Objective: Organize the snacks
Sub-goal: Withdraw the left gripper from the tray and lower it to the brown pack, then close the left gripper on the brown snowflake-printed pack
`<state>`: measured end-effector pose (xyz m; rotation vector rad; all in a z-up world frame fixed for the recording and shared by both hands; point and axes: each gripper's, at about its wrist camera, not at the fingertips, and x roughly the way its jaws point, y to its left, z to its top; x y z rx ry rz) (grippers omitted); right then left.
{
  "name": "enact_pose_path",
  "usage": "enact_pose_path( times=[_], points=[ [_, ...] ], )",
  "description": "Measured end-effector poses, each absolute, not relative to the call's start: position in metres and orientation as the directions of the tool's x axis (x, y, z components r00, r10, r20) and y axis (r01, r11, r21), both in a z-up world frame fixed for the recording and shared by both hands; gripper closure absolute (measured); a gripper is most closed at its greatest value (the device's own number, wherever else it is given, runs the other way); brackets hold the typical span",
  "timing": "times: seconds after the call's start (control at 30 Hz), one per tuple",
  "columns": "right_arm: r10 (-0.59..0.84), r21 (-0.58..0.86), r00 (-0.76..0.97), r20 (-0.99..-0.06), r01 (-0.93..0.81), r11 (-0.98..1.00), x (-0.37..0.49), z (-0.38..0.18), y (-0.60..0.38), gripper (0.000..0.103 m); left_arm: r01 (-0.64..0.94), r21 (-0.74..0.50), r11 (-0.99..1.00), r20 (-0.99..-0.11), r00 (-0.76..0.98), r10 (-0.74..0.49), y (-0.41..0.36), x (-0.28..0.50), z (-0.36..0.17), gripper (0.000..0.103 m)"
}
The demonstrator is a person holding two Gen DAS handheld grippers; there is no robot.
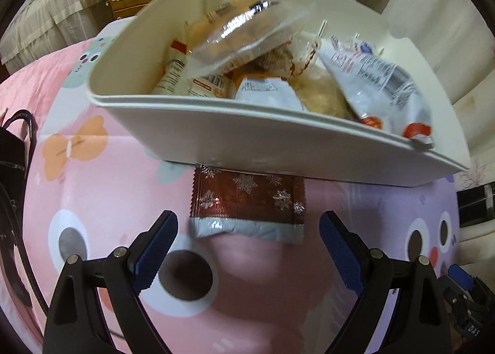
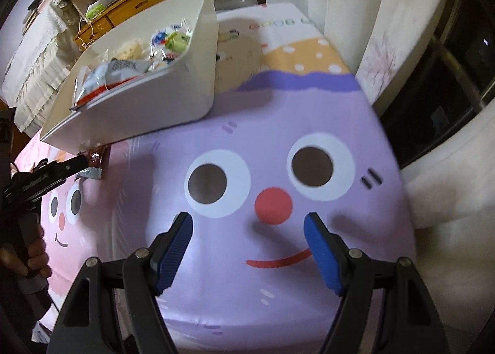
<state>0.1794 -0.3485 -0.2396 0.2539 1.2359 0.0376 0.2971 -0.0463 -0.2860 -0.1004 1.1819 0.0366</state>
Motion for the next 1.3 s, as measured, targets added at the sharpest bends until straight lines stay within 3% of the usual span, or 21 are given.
enact_pose_path(
  times=[0.47, 0.9, 1.3],
  points=[
    [0.172, 0.217, 0.317, -0.933, 0.114, 0.970, 0.197, -0.257, -0.351, 0.029, -0.083, 0.020, 0.996, -0.920, 0.388, 0.050, -0.053, 0.317, -0.305, 0.011],
    [0.173, 0.221, 0.323, -0.930, 0.116, 0.968, 0.197, -0.256, -0.353, 0.029, -0.052, 0.007, 0.999, -0.896, 0.443, 0.029, -0.073, 0.303, -0.295, 0.046],
    [0.170, 0.220, 0.339, -0.926, 0.116, 0.969, 0.188, -0.249, -0.353, 0.029, -0.057, 0.002, 0.998, -0.901, 0.433, 0.026, -0.071, 0.291, -0.288, 0.052]
  ],
)
